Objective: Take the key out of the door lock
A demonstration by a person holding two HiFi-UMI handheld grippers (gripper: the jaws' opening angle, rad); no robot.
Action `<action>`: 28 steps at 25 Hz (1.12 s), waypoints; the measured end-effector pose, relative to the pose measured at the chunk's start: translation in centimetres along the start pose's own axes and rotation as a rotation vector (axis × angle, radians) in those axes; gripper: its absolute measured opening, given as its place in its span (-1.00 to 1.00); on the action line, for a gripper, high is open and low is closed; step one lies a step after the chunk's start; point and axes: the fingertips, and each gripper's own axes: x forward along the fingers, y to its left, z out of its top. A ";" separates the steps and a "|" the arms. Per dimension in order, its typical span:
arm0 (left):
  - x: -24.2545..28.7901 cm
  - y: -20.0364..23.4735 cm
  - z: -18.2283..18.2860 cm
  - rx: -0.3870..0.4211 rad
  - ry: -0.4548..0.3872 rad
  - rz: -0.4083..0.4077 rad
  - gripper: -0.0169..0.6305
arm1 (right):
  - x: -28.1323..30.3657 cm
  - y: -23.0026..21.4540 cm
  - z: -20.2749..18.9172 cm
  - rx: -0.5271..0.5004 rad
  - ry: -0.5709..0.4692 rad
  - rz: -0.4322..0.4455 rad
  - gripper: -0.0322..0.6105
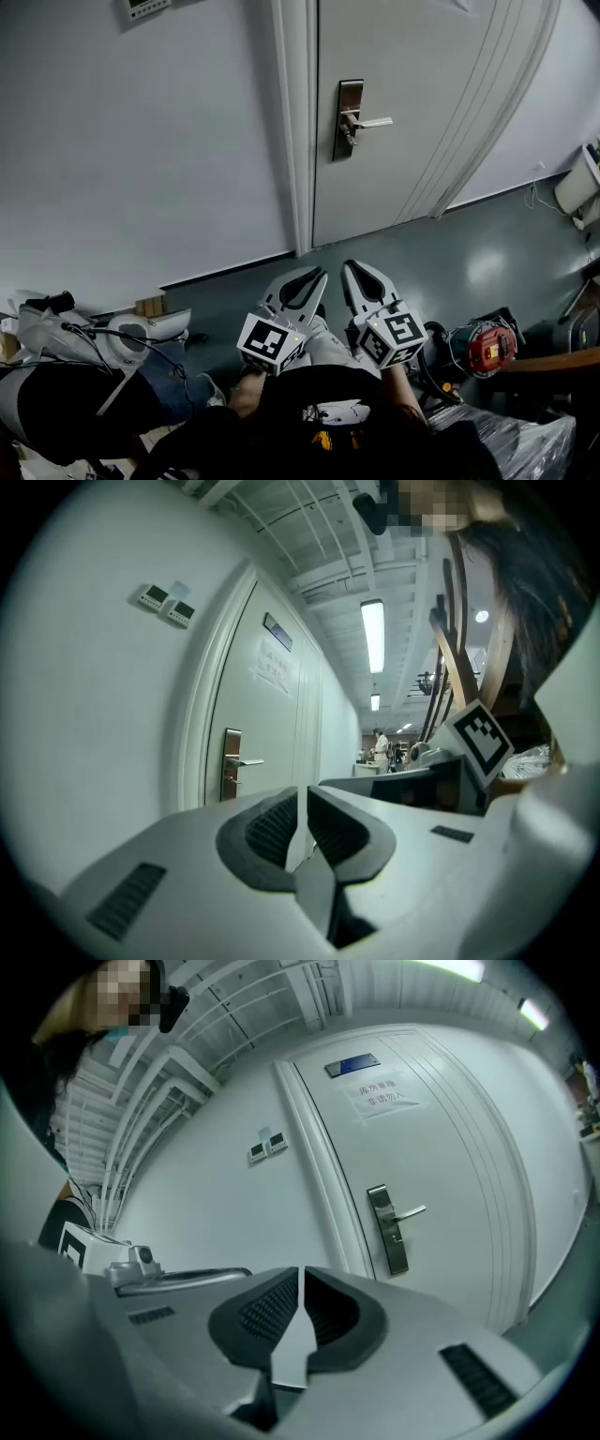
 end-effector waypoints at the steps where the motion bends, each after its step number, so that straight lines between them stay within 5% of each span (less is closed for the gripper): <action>1: 0.3 0.6 -0.2 0.001 0.005 0.008 -0.83 | 0.7 -0.3 -0.1 0.003 0.003 0.007 -0.87; 10: 4.3 7.6 0.5 0.007 0.028 0.088 -0.83 | 8.1 -3.2 1.3 0.031 0.013 0.064 -0.87; 28: 16.1 14.6 2.0 0.027 0.066 0.070 -0.83 | 17.7 -13.3 4.4 0.086 0.028 0.042 -0.87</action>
